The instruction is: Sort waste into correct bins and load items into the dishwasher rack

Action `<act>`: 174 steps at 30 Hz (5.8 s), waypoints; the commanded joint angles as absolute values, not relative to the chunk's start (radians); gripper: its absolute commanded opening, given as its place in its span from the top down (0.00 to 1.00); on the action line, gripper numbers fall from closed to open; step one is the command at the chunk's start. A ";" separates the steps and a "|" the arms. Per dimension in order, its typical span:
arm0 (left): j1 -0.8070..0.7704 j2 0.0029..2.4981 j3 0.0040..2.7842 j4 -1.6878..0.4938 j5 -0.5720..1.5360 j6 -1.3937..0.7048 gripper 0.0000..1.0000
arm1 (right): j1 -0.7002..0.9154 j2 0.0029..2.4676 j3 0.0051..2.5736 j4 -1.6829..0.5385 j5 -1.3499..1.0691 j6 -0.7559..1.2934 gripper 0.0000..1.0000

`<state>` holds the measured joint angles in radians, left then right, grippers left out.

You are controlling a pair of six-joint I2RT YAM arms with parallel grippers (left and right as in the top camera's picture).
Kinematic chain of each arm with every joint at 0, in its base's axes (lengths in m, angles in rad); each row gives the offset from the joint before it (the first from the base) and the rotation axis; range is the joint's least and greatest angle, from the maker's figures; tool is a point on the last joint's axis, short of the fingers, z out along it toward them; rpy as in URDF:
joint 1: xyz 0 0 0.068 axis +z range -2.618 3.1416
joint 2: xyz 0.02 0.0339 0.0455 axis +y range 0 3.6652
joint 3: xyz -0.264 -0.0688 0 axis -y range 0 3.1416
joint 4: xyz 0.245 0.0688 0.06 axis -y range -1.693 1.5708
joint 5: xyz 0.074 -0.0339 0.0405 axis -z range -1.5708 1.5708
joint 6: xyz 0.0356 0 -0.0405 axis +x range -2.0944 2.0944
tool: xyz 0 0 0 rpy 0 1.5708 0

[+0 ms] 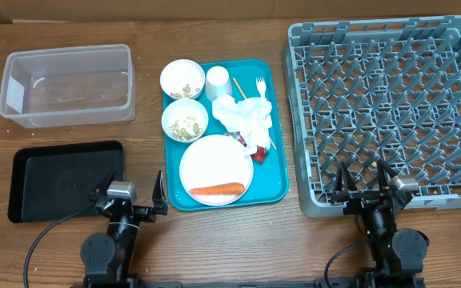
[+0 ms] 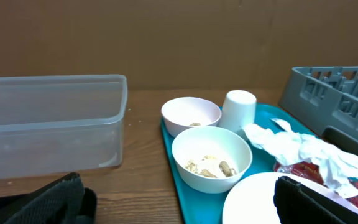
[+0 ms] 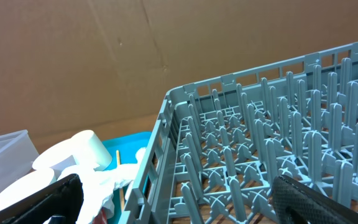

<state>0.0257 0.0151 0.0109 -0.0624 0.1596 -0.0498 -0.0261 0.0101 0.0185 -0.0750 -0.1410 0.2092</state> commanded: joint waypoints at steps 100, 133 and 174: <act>-0.576 1.833 1.205 -0.945 -0.007 0.436 0.00 | -0.030 0.003 0.008 -0.070 -0.131 0.208 0.00; -0.576 1.846 1.068 -0.700 0.024 0.377 0.57 | -0.030 0.003 0.008 -0.070 -0.131 0.208 0.00; 0.031 1.636 1.585 -1.235 -0.043 -0.387 0.96 | -0.030 0.003 0.008 -0.070 -0.131 0.208 0.00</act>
